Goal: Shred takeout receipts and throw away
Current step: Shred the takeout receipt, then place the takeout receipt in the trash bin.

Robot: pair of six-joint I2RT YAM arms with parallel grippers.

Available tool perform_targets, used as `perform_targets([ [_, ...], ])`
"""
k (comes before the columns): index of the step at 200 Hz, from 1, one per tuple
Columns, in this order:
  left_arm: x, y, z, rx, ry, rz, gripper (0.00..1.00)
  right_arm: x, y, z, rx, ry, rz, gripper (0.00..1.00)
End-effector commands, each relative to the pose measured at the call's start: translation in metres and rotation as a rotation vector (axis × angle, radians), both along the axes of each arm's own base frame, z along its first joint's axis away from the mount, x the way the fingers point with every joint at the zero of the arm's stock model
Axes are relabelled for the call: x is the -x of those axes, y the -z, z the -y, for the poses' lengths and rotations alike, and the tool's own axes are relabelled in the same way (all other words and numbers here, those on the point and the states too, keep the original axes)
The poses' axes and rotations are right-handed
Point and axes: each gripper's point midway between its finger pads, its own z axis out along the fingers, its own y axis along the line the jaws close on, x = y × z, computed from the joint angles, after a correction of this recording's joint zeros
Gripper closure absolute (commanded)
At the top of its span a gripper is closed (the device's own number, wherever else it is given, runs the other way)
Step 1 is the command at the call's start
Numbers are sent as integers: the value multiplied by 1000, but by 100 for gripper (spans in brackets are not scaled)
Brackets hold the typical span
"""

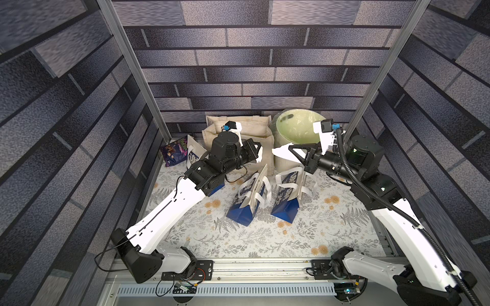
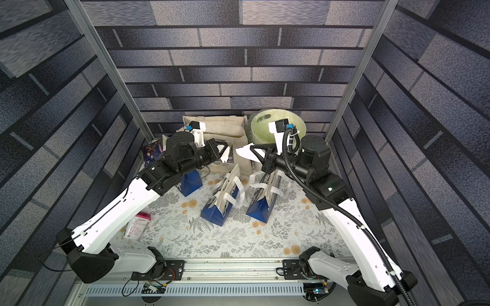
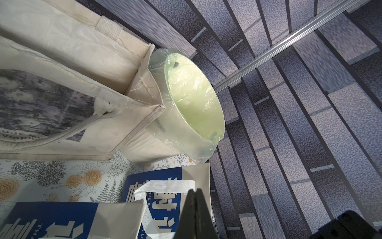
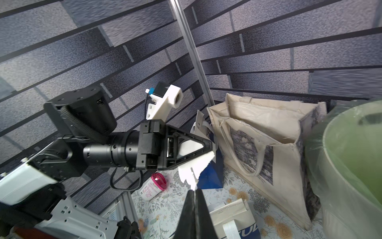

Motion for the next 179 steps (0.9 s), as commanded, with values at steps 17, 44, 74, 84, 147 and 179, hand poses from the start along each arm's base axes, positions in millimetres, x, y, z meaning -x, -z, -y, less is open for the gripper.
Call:
perform_targets([
  [17,-7,-33,-3,3,20,122,100,-68,28,55,189,468,-98,100],
  [44,-12,-43,6,-15,68,172,100,-115,48,61,362,523,-176,100],
  [74,-19,-46,6,-17,95,240,100,-167,64,75,477,614,-268,100],
  [84,-23,-45,3,-5,93,251,100,-180,71,79,522,643,-289,100],
  [147,-11,-52,-27,-81,96,324,100,-225,126,77,646,633,-416,73],
  [179,-18,-54,-56,8,34,318,100,-220,126,82,650,648,-430,62],
])
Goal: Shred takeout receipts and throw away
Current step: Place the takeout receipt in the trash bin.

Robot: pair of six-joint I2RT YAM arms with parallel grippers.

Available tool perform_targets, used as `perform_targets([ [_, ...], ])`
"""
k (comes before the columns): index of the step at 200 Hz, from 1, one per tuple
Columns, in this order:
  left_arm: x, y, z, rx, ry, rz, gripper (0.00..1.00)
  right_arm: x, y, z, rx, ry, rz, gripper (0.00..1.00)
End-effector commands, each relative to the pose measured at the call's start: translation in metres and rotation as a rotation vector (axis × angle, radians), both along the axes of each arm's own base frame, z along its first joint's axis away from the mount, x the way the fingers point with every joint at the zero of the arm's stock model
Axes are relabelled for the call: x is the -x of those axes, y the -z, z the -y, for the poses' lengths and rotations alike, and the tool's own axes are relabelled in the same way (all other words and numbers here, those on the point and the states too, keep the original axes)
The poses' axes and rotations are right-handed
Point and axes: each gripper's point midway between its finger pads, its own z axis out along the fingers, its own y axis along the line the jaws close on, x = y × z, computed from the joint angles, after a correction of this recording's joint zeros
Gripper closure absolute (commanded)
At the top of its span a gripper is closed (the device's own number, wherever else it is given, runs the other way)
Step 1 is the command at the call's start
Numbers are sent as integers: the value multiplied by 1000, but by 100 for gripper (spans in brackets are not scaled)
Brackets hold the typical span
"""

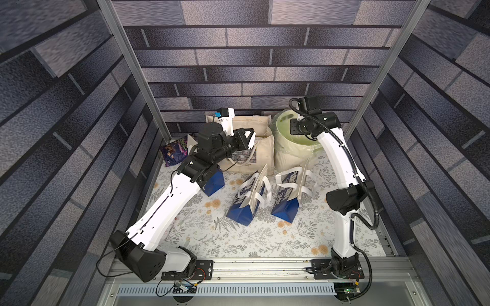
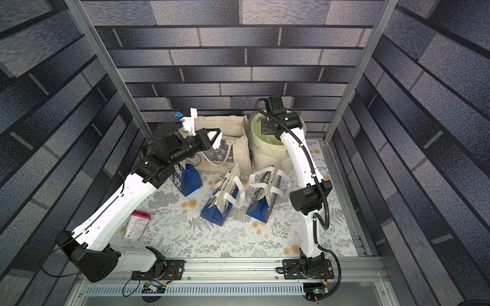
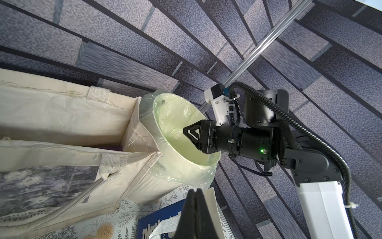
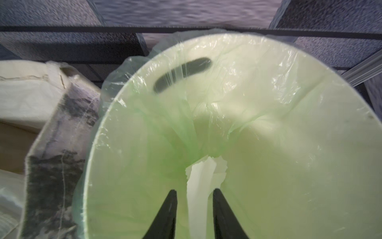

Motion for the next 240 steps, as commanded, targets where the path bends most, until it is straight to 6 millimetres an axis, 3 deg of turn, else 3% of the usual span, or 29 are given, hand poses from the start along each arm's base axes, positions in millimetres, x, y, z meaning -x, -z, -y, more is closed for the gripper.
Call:
perform_targets([
  [1,5,-15,-22,49,-11,49,100,16,-11,12,27,22,-10,62],
  [24,-1,-17,-27,65,-3,50,100,21,-20,12,7,10,4,59],
  [41,-6,-22,-25,106,12,48,100,30,-35,-5,-88,-54,18,59],
  [43,-6,-22,-25,113,16,48,100,37,-49,-6,-111,-65,43,59],
  [47,-7,-22,-23,125,22,42,100,43,-59,-10,-145,-87,55,59],
  [72,-13,-26,-11,227,77,22,100,87,-94,-58,-367,-325,58,59],
  [108,-11,-21,1,306,132,-7,100,172,-128,-137,-731,-722,-8,57],
  [122,-8,-20,4,312,138,-13,100,204,-131,-163,-830,-858,-32,54],
  [136,-6,-20,7,325,156,-23,100,221,-137,-179,-901,-949,-6,51],
  [178,2,-24,19,333,206,-21,100,202,-117,-186,-928,-857,-10,49],
  [205,4,-24,24,333,215,-30,100,199,-120,-193,-977,-872,-12,48],
  [240,0,-21,23,332,192,-51,100,196,-123,-197,-1014,-883,-10,58],
])
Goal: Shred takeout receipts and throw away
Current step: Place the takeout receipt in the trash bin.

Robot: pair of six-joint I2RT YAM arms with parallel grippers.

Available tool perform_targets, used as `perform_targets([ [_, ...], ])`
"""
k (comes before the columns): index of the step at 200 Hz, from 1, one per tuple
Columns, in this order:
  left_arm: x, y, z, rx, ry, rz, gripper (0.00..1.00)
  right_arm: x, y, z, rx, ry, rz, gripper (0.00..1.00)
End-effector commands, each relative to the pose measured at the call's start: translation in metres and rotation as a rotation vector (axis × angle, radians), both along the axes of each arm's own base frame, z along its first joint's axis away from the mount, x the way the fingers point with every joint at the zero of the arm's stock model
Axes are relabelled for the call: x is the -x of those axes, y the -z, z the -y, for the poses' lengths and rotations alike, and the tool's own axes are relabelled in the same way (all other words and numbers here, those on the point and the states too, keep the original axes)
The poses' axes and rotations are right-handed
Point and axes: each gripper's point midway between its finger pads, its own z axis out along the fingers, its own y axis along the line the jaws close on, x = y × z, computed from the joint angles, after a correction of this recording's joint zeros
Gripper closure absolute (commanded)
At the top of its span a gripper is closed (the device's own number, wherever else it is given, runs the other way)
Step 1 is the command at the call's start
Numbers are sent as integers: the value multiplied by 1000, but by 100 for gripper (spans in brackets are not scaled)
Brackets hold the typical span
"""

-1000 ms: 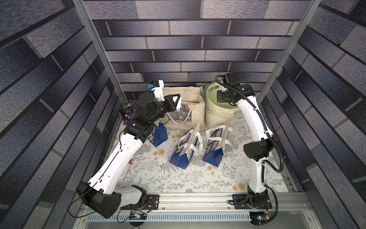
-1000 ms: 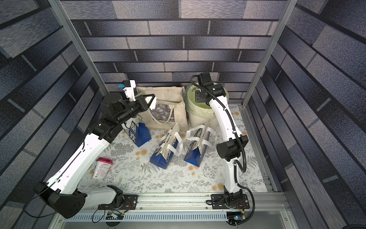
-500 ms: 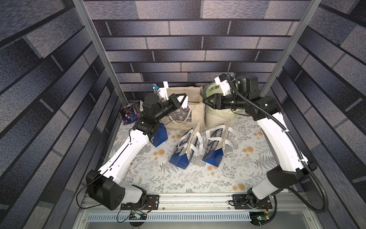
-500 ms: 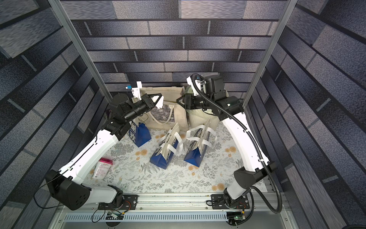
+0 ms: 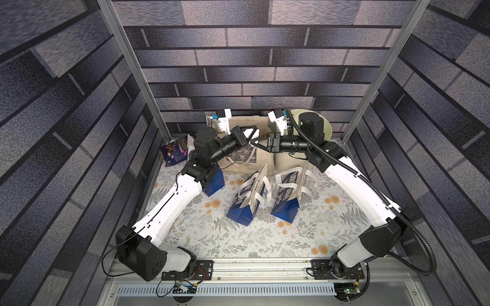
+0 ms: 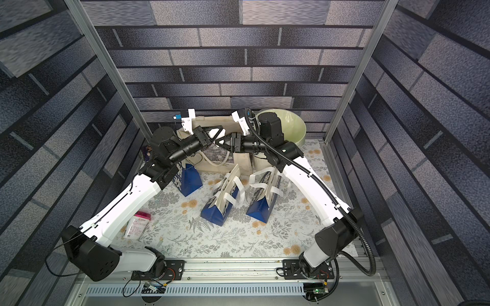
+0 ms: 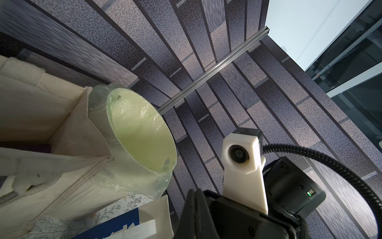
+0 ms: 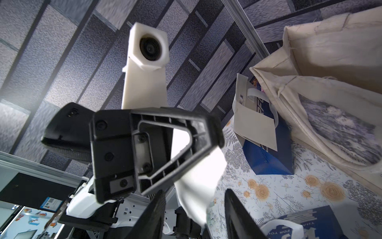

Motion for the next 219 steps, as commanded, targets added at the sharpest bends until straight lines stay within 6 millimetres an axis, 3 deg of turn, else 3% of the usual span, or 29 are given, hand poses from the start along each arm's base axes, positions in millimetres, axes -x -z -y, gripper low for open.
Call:
perform_targets([
  [1,1,-9,1,19,7,10,100,-1,-14,-4,-62,-21,22,59],
  [32,-4,3,-3,5,-30,-28,100,-7,-5,-5,-45,1,-5,82],
  [58,-3,1,-2,5,-28,-19,100,-10,0,-6,-36,10,-22,100],
  [66,-3,0,-3,4,-29,-17,100,-10,1,-5,-31,16,-25,100],
  [75,-3,0,-4,3,-32,-14,85,-13,2,-3,-15,36,-21,100],
  [91,-2,0,-5,-9,-44,3,68,-16,6,1,28,74,-8,100],
  [105,-2,0,-10,-32,-74,10,40,-23,13,11,101,133,6,100],
  [118,-3,5,-16,-72,-114,11,33,-38,24,33,204,232,15,100],
  [150,-5,23,-46,-179,-261,-21,33,-83,44,105,457,491,35,100],
  [179,4,32,-64,-259,-300,-35,32,-118,79,166,763,690,72,100],
  [204,10,45,-79,-361,-334,-71,31,-137,97,188,924,739,65,100],
  [219,12,50,-92,-368,-360,-109,32,-144,109,196,1015,744,57,86],
])
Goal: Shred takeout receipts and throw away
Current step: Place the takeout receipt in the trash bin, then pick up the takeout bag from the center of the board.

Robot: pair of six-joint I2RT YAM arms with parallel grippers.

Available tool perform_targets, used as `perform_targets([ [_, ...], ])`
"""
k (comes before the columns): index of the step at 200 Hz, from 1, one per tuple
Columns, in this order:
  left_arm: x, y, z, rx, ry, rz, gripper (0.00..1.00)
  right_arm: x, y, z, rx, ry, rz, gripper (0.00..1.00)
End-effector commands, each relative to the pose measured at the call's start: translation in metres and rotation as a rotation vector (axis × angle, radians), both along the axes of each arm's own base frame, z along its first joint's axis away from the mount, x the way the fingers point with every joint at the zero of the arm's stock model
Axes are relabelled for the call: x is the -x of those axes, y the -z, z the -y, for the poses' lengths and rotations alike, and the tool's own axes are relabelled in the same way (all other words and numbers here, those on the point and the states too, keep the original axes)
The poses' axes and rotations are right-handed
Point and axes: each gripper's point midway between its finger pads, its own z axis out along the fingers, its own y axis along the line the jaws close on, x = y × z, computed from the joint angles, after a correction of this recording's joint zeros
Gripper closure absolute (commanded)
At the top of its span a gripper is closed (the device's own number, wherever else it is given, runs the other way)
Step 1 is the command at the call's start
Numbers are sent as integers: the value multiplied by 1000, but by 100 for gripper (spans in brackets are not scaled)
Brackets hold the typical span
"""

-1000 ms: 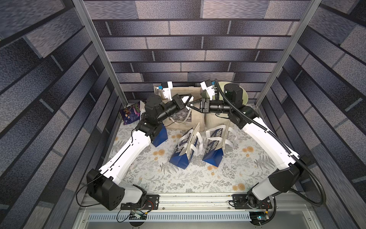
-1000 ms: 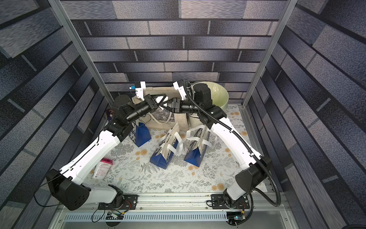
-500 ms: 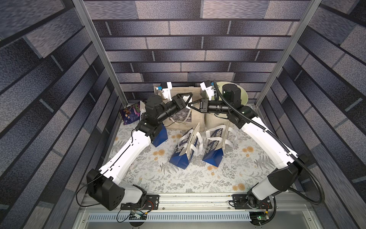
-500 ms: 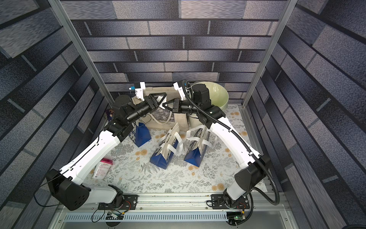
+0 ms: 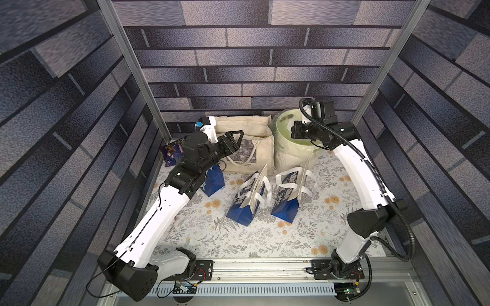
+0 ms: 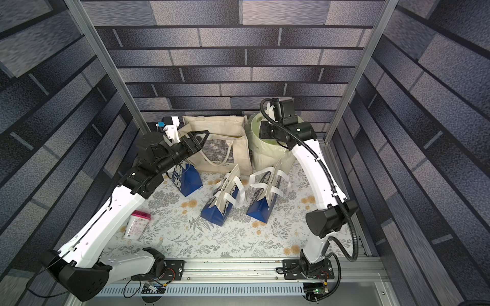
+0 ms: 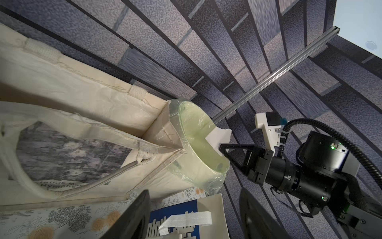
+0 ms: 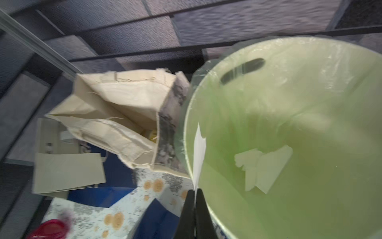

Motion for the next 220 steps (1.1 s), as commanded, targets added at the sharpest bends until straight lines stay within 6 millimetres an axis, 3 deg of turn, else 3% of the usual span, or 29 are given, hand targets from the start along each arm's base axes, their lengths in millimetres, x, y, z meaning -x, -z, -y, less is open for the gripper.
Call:
perform_targets([
  [1,4,17,-23,-97,-63,-57,32,-1,38,34,265,66,-106,86],
  [24,5,24,-46,-99,-120,-112,36,-10,49,40,334,84,-136,73],
  [54,8,29,-68,-106,-179,-146,41,-18,43,42,344,107,-100,61],
  [84,7,36,-88,-114,-239,-200,43,-17,23,44,337,111,-55,57],
  [109,4,44,-109,-134,-297,-269,43,-7,-6,36,267,66,5,55],
  [134,3,53,-130,-181,-346,-357,47,18,-39,3,126,-81,65,55],
  [150,4,61,-139,-217,-365,-402,46,44,-47,-27,39,-203,51,55],
  [183,1,77,-146,-216,-366,-457,44,93,-31,-76,7,-377,-8,55],
  [220,-10,91,-143,-237,-343,-504,41,111,-8,-92,11,-401,-53,55],
])
